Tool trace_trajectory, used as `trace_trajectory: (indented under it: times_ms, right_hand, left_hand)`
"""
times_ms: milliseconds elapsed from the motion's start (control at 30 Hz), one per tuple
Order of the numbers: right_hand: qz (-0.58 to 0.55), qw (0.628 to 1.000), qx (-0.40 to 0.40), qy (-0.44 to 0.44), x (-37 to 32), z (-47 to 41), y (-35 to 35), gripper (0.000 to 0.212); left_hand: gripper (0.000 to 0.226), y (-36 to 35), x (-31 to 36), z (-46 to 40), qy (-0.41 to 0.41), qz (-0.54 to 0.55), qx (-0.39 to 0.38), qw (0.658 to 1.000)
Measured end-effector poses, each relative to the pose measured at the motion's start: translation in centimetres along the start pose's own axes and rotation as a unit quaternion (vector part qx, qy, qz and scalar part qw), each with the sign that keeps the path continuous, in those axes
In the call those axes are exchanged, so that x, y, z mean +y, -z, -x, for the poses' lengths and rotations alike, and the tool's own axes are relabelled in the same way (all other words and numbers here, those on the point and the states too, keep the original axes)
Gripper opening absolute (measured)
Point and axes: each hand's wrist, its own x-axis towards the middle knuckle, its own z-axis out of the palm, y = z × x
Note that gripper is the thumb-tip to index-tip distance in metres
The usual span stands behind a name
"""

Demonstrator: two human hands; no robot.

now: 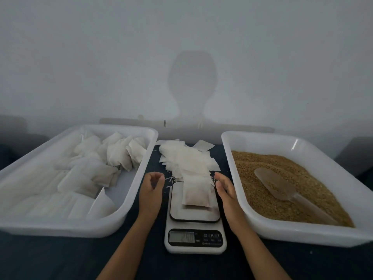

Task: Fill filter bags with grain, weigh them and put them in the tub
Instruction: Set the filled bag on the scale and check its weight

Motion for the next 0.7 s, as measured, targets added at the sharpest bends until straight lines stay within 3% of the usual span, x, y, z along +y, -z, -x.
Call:
trace_trajectory:
  times_ms: [467, 700]
  right_hand:
    - [-0.005, 1.000, 0.005, 0.015, 0.14, -0.01, -0.12, 0.030]
    - [-0.009, 1.000, -0.008, -0.019, -0.14, -0.49, -0.39, 0.031]
  left_hand:
    - [0.010, 0.08, -0.10, -0.09, 0.015, 0.014, 0.009, 1.000]
    - [0.009, -0.07, 0.41, 0.24, -0.036, -0.064, -0.083, 0.994]
